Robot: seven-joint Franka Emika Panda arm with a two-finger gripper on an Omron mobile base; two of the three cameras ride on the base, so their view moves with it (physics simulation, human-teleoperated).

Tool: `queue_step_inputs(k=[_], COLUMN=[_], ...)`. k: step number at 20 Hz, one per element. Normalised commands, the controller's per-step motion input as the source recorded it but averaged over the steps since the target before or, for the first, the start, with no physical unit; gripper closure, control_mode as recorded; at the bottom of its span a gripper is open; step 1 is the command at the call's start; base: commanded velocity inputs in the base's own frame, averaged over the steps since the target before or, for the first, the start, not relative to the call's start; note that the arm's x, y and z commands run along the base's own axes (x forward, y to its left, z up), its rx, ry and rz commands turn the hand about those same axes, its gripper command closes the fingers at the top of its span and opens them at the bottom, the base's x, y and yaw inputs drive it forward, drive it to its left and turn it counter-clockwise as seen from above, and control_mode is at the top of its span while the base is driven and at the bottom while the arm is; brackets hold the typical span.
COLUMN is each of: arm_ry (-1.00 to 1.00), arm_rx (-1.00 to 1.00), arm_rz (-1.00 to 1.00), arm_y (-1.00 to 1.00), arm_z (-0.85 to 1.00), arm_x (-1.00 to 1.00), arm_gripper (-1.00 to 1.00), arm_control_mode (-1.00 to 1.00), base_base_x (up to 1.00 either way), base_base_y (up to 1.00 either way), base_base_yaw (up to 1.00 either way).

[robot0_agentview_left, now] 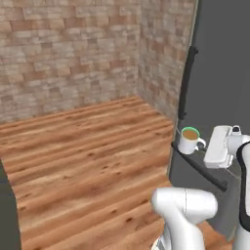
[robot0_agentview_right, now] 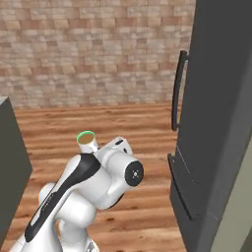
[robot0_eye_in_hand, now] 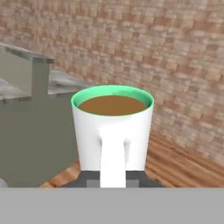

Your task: Pick up the brewed coffee from the coffee machine and place it next to the breakfast plate on the dining counter.

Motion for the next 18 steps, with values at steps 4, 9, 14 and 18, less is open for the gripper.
queue_step_inputs(k=[4, 9, 14, 18], arm_ry=[0.00, 0.00, 0.00, 0.00], arm_rx=[0.00, 0.00, 0.00, 0.00], arm_rz=[0.00, 0.00, 0.00, 0.00], arm_y=[0.00, 0.00, 0.00, 0.00], arm_z=[0.00, 0.00, 0.00, 0.00], arm_x=[0.00, 0.00, 0.00, 0.00], arm_gripper=[1.00, 1.00, 1.00, 1.00], arm_control_mode=[1.00, 1.00, 1.00, 1.00], base_base_x=[0.11, 0.32, 0.92, 1.00], base_base_y=[0.17, 0.03, -0.11, -0.15], base_base_yaw=[0.83, 0.81, 0.63, 0.43])
